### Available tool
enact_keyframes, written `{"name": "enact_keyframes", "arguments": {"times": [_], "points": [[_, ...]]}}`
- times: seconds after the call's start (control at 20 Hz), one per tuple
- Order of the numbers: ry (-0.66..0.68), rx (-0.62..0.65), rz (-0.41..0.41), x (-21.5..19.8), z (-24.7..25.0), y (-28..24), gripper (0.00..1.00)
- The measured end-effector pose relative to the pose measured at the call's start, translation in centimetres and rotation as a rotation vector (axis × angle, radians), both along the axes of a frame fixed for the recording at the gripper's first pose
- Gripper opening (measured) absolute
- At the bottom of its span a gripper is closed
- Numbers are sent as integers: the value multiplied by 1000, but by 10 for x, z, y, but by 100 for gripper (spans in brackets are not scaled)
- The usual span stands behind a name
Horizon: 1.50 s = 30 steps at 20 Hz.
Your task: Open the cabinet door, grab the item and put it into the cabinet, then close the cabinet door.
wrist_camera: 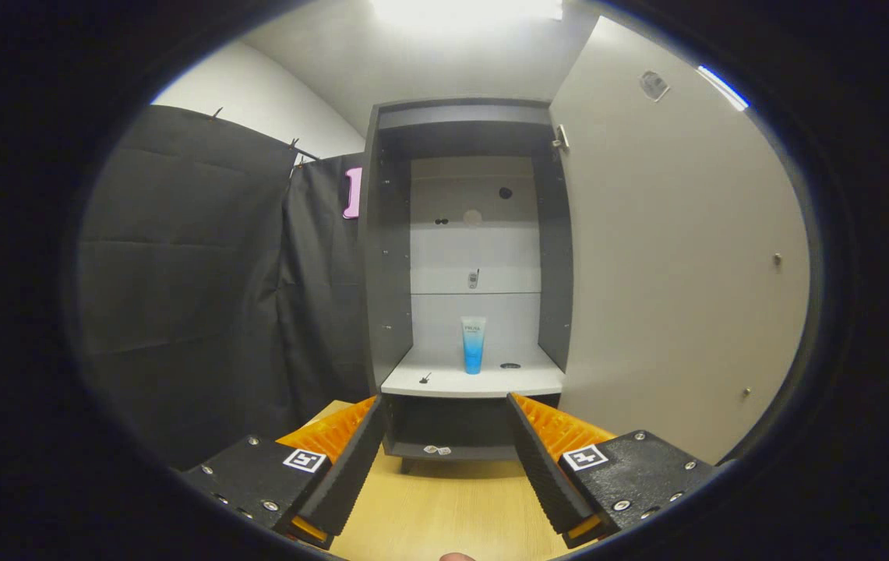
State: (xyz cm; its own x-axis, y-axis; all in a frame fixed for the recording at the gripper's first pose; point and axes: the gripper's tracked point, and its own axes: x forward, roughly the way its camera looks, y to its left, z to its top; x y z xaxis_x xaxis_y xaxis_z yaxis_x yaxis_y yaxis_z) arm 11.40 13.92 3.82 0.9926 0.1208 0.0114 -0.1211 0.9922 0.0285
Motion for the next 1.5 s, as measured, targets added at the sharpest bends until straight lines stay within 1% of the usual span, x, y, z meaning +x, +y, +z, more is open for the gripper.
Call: {"name": "enact_keyframes", "arguments": {"times": [0.15, 0.3, 0.45, 0.85, 1.05, 1.15, 1.4, 1.5], "points": [[31, 56, 29, -36, -9, -8, 94], [57, 60, 52, -68, -18, -27, 94], [73, 35, 16, -95, -26, -69, 94], [78, 28, -90, -150, -17, -203, 94], [81, 20, -147, -147, -18, -265, 94], [89, 42, -150, -135, -18, -288, 94], [80, 66, -137, -80, -11, -325, 93], [72, 55, -156, -63, -7, -335, 93]]}}
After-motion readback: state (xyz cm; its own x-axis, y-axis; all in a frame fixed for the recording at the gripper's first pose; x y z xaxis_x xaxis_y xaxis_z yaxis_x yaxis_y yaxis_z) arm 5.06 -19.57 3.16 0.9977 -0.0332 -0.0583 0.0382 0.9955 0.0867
